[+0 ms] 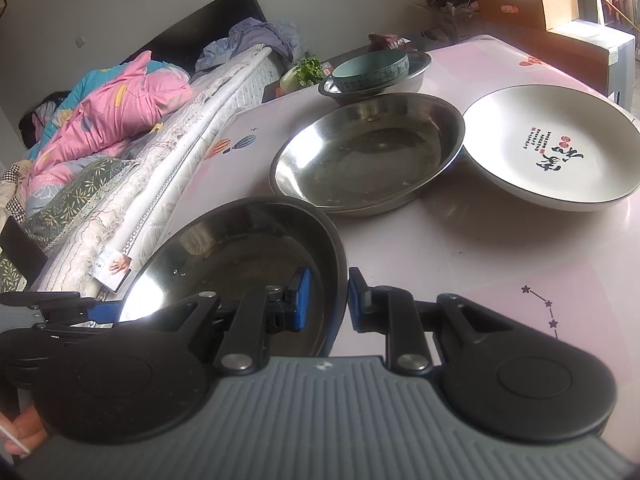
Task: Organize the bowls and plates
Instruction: 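Lower the large steel bowl with both tools onto the other steel bowl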
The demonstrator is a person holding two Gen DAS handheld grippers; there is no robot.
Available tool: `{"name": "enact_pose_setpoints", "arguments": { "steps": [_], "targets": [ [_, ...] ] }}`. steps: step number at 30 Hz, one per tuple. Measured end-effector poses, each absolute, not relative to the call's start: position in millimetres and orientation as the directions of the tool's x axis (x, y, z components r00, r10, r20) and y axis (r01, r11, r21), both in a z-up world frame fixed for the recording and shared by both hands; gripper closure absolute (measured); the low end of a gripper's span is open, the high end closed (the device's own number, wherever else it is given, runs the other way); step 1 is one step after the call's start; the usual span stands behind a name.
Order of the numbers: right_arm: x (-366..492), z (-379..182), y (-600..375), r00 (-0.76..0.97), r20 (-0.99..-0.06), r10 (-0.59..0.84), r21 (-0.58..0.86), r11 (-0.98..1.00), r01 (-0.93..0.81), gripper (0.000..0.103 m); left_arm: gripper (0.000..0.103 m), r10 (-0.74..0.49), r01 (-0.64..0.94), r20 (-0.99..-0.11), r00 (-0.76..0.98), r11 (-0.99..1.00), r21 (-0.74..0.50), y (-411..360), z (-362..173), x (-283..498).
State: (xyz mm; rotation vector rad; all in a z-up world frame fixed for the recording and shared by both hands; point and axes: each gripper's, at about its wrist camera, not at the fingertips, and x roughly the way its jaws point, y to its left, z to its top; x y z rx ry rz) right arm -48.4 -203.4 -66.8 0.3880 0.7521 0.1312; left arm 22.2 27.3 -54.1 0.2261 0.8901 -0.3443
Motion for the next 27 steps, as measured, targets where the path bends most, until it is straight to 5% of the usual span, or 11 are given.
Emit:
{"name": "enact_pose_setpoints", "arguments": {
  "steps": [27],
  "targets": [
    [-35.8,-37.1,-226.2,0.765,-0.608,0.213,0.381,0.923,0.046,0.083,0.061,-0.253,0.407,-0.748,0.613,0.913,0.024,7.1,-24.5,43.0]
  ]
}}
